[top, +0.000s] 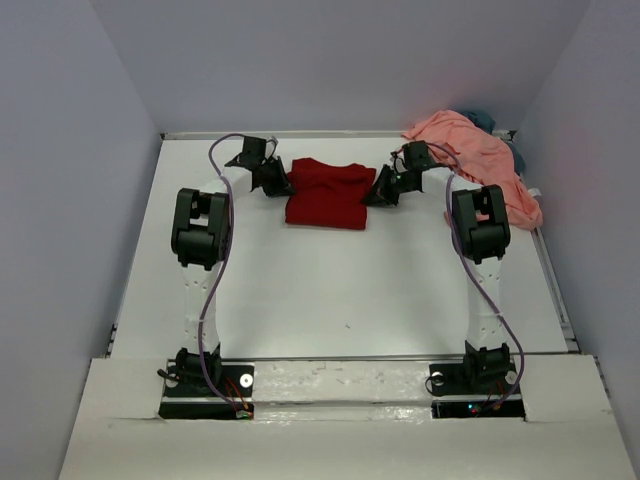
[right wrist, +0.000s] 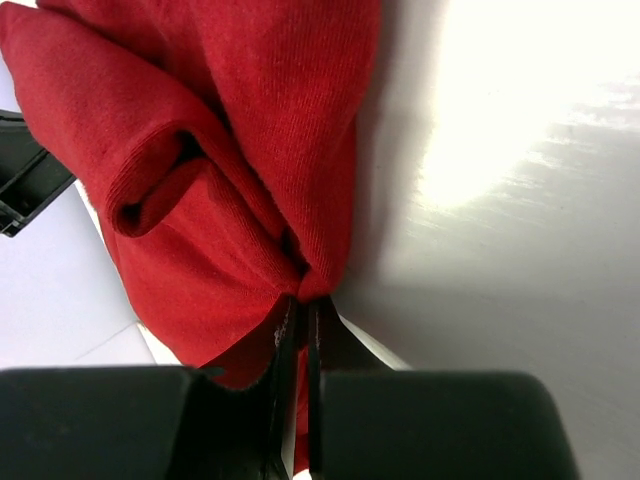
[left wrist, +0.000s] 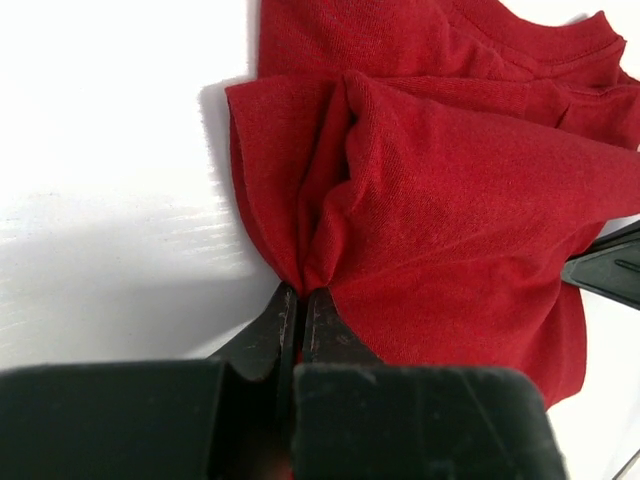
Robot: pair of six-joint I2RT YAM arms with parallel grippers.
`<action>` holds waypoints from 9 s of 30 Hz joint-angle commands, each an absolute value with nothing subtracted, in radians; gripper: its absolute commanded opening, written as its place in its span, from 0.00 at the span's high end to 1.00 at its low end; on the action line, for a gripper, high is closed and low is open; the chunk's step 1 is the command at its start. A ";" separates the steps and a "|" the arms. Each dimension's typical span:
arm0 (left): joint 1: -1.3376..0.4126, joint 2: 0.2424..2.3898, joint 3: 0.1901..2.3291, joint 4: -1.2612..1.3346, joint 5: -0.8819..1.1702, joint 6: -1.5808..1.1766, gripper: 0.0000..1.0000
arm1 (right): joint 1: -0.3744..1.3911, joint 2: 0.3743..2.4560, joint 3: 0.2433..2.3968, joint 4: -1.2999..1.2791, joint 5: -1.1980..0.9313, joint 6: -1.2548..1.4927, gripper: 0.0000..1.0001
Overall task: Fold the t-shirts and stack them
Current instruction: Smooth out wrinkles on the folded tshirt
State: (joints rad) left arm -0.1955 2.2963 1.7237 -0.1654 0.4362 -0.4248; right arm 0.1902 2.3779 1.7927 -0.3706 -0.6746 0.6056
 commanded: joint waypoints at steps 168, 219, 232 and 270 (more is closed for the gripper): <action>-0.607 1.555 0.842 0.235 0.558 -0.856 1.00 | 0.281 1.827 0.945 0.044 -0.960 0.712 1.00; -0.479 1.672 0.789 0.262 0.402 -0.749 1.00 | 0.291 1.987 1.052 0.005 -0.788 0.537 1.00; -0.402 1.631 0.693 0.216 0.380 -0.666 1.00 | 0.291 1.976 1.065 -0.029 -0.778 0.520 1.00; -0.350 1.407 0.850 -0.305 0.330 -0.525 0.27 | 0.291 1.629 1.344 -0.591 -0.549 0.310 0.28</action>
State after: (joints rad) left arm -0.3515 1.4284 0.8707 -0.2859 0.3214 -0.5320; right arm 0.2840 1.6897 1.3720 -0.4644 -0.6758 0.3878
